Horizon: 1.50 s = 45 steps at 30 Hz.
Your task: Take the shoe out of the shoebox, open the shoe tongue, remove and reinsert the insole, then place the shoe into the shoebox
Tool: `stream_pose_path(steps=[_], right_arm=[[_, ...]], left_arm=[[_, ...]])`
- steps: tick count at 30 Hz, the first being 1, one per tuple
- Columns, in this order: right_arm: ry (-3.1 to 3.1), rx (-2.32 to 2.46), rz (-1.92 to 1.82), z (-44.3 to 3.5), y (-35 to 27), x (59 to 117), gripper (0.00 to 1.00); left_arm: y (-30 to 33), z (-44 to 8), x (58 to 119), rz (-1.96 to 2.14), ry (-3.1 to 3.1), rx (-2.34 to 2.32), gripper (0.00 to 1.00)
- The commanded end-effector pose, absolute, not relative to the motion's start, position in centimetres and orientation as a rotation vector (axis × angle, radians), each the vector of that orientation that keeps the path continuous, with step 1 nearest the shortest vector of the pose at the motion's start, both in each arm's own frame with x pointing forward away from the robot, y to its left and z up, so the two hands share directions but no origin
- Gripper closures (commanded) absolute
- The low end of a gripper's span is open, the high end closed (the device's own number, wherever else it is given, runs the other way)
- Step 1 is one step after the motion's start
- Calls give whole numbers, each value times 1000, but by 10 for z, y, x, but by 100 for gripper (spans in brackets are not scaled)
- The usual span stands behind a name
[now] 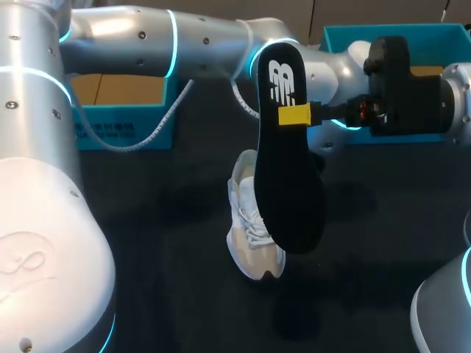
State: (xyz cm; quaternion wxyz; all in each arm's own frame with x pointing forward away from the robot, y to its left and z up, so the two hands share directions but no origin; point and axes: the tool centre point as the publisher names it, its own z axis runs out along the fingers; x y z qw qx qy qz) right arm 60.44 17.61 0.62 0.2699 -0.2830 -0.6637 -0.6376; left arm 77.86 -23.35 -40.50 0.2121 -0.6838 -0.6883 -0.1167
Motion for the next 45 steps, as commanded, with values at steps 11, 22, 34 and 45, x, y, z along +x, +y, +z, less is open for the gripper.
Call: stream_pose_path(steps=[11,22,34,45], right_arm=[[-1788,-763,-1719,5,179,605,100],[-1788,-763,-1719,5,179,605,100],[-1766,-900,-1734,-2,156,608,100],[-1706,-1072,-1753,-3,108,632,100]], left_arm=[[-228,-373,782,-249,-1981,-1944,0],[-236,-327,800,-114,-2145,-1995,0],[-243,-282,818,10,-2295,-2062,0],[-232,-247,823,178,-2425,-2115,0]])
